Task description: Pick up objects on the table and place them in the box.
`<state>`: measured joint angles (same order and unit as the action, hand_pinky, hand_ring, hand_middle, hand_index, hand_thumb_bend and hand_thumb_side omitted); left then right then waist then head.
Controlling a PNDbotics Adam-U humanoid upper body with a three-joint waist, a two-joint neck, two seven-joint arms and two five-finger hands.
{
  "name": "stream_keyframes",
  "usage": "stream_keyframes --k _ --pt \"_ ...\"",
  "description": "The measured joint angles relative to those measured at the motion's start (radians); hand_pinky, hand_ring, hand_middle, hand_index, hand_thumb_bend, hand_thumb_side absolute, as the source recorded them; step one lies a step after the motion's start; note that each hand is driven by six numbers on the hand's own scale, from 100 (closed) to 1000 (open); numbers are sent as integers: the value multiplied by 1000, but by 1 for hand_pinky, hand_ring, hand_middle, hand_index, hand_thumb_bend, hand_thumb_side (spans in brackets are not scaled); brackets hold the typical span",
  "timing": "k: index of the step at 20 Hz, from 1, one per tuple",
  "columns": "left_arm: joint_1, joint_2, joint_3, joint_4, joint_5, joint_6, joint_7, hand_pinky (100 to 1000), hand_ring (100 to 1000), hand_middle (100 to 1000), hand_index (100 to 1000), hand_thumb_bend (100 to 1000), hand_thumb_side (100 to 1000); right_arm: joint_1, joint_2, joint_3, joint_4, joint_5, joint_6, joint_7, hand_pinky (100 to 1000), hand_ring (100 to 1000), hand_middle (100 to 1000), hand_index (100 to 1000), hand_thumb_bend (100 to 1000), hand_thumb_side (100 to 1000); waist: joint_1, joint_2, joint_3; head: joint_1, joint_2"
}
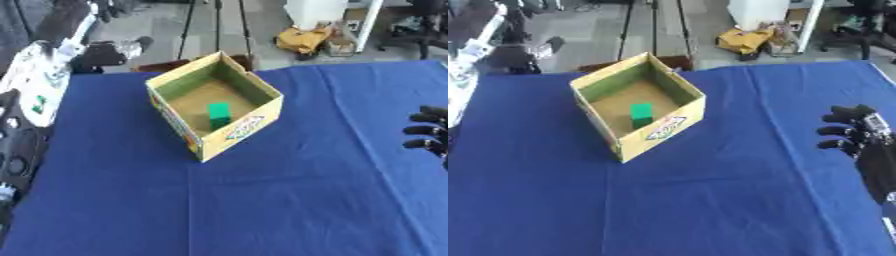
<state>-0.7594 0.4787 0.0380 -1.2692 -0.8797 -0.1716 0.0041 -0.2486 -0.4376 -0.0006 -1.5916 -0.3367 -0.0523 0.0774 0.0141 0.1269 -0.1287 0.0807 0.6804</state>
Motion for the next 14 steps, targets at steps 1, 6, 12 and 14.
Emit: stream_keyframes --k 1,6,12,14 --pt "24 -6 7 -11 15 5 13 655 581 570 729 404 834 0 0 -1 0 0 0 -1 599 695 708 816 100 895 -1 0 5 -3 2" --pt "151 -56 43 -46 94 24 81 649 576 567 728 340 930 2 0 -7 0 0 -4 -7 599 695 708 816 100 894 -6 3 14 -11 4" --pt "281 -91 47 -99 189 27 112 646 571 563 726 319 988 2 0 -11 0 0 -5 -9 599 695 708 816 100 895 -11 4 20 -12 9" --pt "300 -99 46 -115 219 29 114 645 570 563 725 315 1000 2 0 -11 0 0 -5 -9 599 695 708 816 100 895 -11 4 21 -11 14"
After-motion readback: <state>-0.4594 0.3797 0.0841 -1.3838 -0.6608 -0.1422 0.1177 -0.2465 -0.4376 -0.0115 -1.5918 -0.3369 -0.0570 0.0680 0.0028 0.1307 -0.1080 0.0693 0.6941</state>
